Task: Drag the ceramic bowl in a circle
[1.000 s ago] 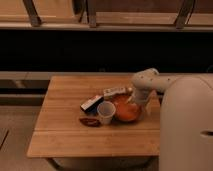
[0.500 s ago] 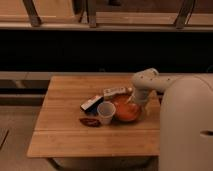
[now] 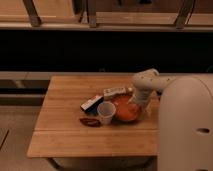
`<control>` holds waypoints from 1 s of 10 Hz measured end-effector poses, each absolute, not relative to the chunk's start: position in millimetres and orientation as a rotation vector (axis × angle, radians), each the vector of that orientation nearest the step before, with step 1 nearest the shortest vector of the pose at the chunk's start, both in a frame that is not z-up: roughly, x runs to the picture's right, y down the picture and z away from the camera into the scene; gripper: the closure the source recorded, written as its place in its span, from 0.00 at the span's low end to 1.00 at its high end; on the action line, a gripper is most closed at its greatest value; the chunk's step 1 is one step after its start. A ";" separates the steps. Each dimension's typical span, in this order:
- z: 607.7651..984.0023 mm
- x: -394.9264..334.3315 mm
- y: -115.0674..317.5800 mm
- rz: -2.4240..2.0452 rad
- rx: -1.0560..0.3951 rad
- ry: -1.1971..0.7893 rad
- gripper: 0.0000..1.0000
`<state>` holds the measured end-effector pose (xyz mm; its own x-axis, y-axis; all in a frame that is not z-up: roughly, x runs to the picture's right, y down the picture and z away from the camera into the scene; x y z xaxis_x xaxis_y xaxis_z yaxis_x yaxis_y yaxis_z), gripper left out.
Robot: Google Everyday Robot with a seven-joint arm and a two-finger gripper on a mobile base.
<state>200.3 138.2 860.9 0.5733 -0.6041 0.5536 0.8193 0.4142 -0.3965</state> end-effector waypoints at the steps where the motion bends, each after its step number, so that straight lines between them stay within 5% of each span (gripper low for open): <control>1: 863.9 203.2 143.4 -0.902 -0.715 -0.354 0.20; 4: 874.0 205.0 150.2 -0.880 -0.753 -0.368 0.26; 10: 888.8 191.8 158.7 -0.885 -0.776 -0.421 0.86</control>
